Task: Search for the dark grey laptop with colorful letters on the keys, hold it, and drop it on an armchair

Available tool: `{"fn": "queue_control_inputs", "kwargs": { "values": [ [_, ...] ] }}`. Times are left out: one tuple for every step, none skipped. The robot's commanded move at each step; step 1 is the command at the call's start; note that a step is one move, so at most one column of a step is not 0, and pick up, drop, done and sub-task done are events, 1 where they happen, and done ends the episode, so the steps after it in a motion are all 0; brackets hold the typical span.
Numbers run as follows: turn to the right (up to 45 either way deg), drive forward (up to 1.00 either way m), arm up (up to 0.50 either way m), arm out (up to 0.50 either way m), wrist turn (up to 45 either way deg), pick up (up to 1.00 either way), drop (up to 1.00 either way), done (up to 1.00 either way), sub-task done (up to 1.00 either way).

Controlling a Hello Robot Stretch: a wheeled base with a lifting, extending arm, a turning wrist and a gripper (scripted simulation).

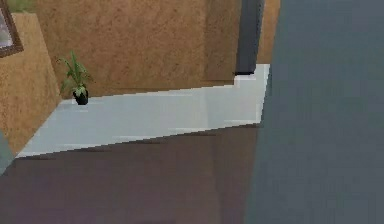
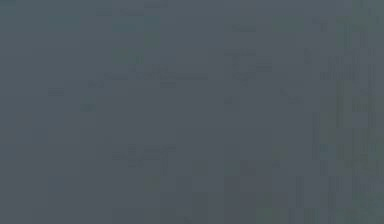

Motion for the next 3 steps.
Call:
{"fn": "queue_control_inputs", "kwargs": {
  "values": [
    [0.0, 0.75, 0.00, 0.00, 0.0, 0.00, 0.00, 0.00, 0.00],
    [30.0, 0.00, 0.00, 0.00, 0.0, 0.00, 0.00, 0.00, 0.00],
    [0.0, 1.00, 0.00, 0.00, 0.0, 0.00, 0.00, 0.00, 0.00]
  ]
}}
